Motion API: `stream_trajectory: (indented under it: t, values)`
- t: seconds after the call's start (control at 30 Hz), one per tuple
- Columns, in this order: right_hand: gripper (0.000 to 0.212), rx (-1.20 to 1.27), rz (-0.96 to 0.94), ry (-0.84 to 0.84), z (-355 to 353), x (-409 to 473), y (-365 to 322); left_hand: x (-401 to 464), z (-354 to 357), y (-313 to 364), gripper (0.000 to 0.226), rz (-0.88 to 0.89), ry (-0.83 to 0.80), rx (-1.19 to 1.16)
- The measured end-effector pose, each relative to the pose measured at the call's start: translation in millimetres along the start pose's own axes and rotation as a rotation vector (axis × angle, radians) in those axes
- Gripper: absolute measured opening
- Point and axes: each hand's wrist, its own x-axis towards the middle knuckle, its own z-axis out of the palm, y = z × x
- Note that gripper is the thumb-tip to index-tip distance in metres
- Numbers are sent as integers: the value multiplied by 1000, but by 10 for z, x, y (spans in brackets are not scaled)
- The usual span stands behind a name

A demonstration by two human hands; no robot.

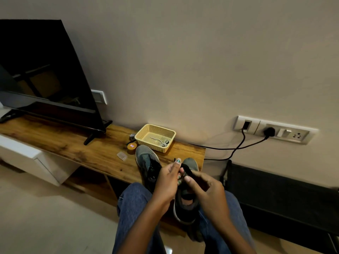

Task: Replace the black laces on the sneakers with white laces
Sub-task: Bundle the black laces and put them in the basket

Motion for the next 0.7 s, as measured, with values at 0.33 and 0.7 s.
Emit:
stream_trajectory:
  t: [0.33, 0.7]
  values:
    - [9, 503, 380, 90, -35, 84, -54, 59, -61, 33, 35, 17, 44, 29]
    - [12, 312, 420, 138, -179, 315, 61, 197, -84, -6, 35, -10, 65, 36]
